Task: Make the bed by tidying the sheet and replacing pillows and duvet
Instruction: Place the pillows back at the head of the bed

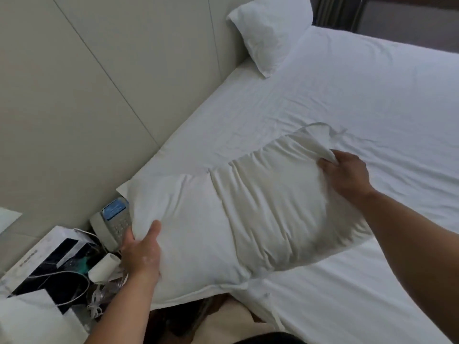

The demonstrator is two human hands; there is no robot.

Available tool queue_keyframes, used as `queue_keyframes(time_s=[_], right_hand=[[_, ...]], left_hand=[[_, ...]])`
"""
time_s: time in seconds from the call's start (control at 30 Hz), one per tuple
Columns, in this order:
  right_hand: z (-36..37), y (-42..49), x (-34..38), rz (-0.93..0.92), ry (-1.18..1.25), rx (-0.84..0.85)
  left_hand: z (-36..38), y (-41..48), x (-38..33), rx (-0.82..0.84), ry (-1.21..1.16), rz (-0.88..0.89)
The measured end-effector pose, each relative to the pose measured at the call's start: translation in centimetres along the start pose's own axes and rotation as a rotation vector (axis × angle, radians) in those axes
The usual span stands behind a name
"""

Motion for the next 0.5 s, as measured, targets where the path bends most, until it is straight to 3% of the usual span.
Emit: queue_keyframes(time_s=[0.3,0.43,0.5], right_hand=[[4.9,22.4,7.4,0.102,-0.154,-0.060],[9.1,31.1,5.5,0.153,-0.195,-0.080],[11.7,33.4,2.3,0.272,-0.288,-0.019]], left_hand=[[9.8,20.1,-0.3,0.110,0.011,-0.120],[12.6,24.9,3.8,0.187,0.257,-0.261],[12.4,26.3,6.0,0.232,0.428,-0.377]])
Point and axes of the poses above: each hand's wrist, its own y-axis towards the middle knuckle, its own z-axis out of the palm, x = y × z, the point moved 9 cm from there along y, towards the middle knuckle, and after that the axes turned 13 degrees about x, right-handed, at the moved point
